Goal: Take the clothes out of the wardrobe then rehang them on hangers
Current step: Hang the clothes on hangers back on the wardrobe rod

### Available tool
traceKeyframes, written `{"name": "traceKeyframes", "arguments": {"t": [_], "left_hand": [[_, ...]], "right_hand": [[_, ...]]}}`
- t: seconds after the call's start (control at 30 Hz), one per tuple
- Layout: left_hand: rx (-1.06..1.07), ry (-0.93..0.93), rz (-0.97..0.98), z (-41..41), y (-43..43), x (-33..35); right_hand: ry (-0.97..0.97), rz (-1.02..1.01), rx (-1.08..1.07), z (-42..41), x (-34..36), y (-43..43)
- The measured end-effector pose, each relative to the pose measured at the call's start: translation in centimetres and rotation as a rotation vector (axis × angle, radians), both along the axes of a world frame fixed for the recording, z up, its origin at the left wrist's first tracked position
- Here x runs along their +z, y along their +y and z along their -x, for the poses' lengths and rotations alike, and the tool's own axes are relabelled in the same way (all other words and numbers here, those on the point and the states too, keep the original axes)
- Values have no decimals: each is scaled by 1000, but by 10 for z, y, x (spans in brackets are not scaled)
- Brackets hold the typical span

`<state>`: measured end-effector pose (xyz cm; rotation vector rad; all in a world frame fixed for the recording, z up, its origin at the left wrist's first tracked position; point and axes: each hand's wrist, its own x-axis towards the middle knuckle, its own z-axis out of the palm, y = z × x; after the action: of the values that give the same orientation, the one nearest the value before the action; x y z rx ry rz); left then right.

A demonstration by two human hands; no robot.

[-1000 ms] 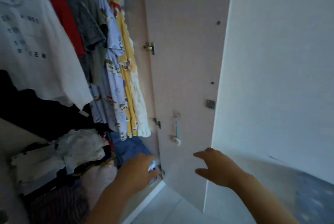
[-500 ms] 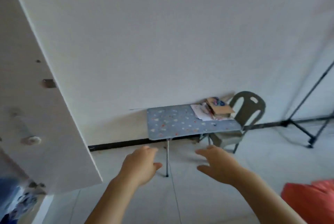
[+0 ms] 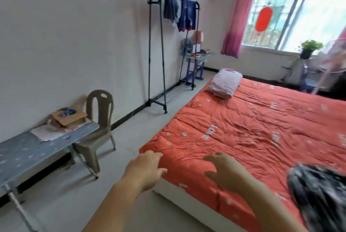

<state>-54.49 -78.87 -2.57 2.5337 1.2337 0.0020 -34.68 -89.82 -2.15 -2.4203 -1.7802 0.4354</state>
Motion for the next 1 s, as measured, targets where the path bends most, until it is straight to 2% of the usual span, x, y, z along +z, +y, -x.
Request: {"name": "traceKeyframes", "arguments": {"t": [0.27, 0.43, 0.7, 1.0], "left_hand": [[-419, 62, 26, -251, -110, -14], [-577, 117, -5, -355, -151, -21], [-830, 141, 13, -527, -179, -42], [-921, 232, 29, -673, -193, -58]], "right_hand": [[21, 76, -447, -199, -13, -187], [64, 87, -660, -273, -19, -260], [100, 119, -909, -388, -40, -307], [177, 168, -1022, -511, -63, -334]]}}
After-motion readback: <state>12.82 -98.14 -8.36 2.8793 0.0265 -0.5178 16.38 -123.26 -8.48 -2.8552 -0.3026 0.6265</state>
